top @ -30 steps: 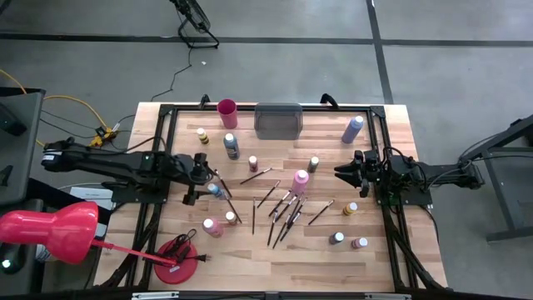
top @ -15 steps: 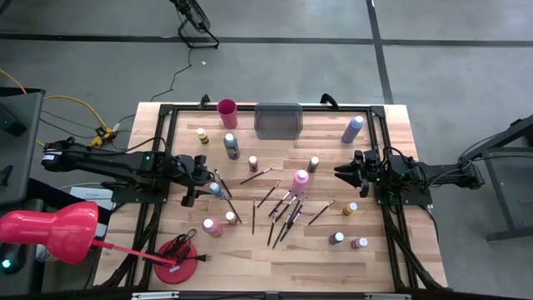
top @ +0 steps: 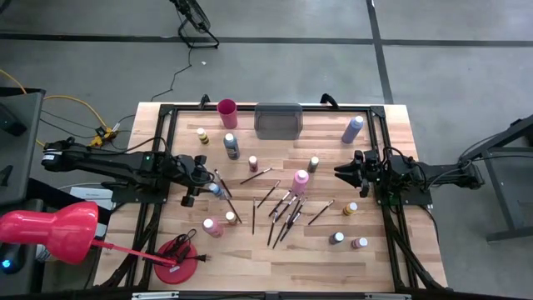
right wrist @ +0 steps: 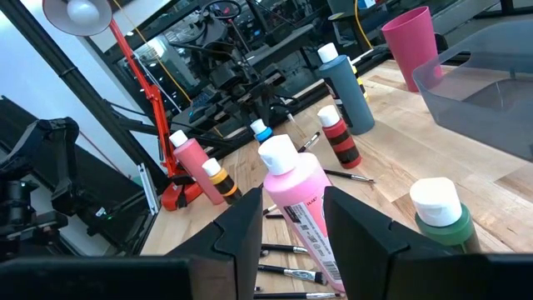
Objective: Pick & Place Paint Supplies
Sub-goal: Put the small blue paint bottle into the black bin
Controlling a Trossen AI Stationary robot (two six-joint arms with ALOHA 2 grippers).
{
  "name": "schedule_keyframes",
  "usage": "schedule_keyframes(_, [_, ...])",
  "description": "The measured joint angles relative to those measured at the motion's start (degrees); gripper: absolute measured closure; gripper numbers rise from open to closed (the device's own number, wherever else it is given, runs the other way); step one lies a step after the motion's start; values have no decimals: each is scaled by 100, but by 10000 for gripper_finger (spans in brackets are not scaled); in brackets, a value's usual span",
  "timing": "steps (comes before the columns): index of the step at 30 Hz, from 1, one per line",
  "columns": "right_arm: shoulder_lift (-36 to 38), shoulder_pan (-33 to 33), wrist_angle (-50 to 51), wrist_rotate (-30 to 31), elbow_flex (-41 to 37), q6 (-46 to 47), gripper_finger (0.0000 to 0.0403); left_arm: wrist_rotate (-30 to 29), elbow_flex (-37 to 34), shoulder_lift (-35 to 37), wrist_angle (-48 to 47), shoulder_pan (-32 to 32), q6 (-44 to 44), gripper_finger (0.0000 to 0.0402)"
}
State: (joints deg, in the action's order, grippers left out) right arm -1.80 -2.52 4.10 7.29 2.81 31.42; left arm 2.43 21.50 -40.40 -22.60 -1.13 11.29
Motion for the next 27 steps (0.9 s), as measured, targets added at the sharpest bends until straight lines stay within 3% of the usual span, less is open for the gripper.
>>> schedule_keyframes(8, [0,0,-1,0,-1,1,279,25,0,0,55,0,-82,294])
schedule_keyframes(18, [0,1,0,1,-1,0,279,274,102,2,209,0,-122,294])
schedule_keyframes(22, [0,0,0,2,-2,0,279,233,529,2,3,2,6,294])
schedule_keyframes(27, [0,1,-1,0,-1,0,279,-200,1548,2,-710,2,452,294])
